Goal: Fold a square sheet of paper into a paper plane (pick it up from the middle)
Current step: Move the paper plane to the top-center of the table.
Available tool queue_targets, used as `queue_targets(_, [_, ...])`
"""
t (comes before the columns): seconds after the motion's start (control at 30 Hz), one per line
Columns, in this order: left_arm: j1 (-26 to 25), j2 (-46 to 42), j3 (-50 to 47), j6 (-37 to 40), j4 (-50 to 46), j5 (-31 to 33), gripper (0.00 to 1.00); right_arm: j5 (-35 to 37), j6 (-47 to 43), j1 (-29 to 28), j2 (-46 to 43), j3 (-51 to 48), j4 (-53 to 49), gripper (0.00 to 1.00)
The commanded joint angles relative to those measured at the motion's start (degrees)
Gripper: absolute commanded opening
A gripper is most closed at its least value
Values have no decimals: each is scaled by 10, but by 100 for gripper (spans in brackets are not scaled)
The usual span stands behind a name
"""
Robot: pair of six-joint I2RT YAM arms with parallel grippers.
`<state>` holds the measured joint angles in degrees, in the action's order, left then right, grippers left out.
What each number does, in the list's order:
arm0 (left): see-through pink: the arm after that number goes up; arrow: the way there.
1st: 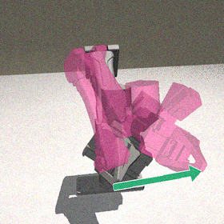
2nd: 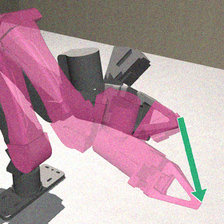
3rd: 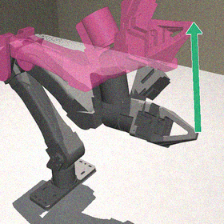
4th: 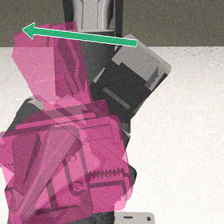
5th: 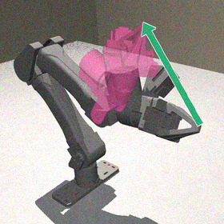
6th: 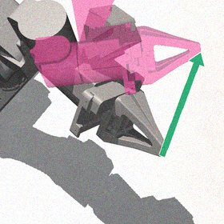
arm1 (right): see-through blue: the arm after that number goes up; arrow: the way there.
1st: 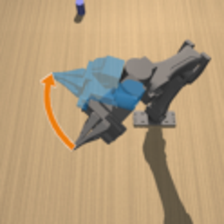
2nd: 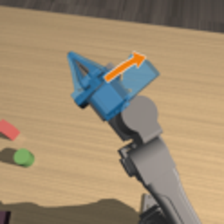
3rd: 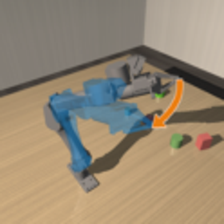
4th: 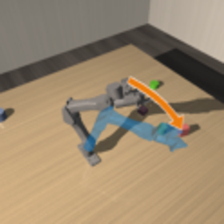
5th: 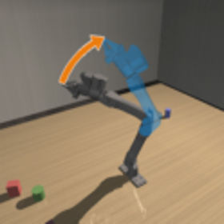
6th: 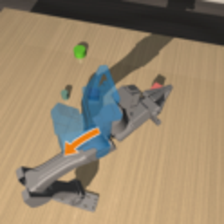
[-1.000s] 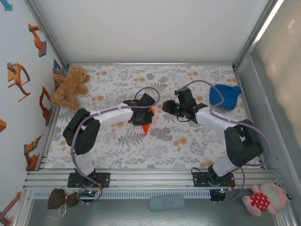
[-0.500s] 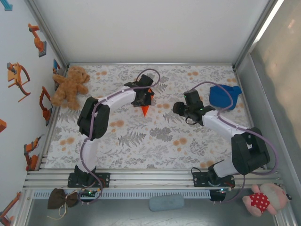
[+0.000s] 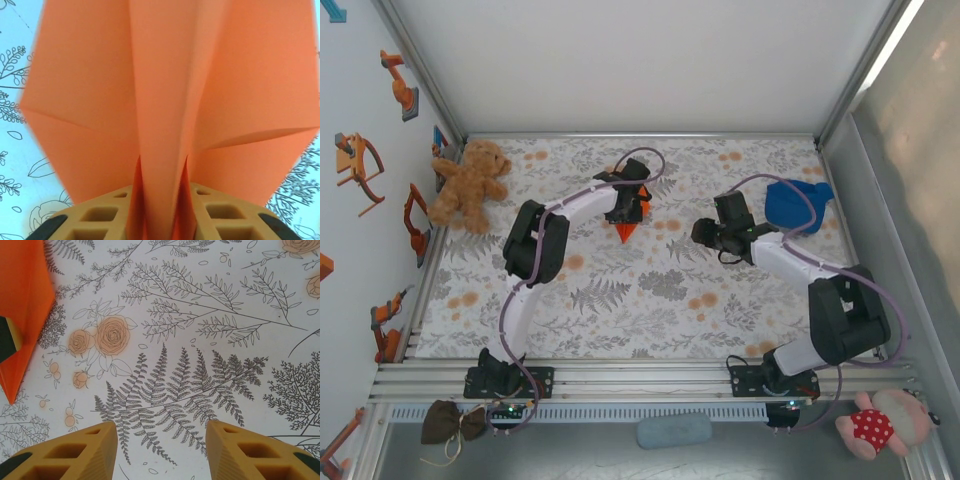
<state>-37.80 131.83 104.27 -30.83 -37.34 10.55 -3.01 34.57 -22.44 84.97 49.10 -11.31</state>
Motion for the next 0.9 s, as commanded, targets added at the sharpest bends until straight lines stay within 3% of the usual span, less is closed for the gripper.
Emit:
queue_targets(0.0, [2,14,14,-8,-28,12,32,-11,-10,5,16,8,-4,48])
queue_targets(0.67, [3,44,33,-62,-43,35,48,-20,-8,9,29,21,-1,48])
queue_targets(0.87, [2,13,49,-55,-48,29,50,-15,-5,14,17,22,-6,48])
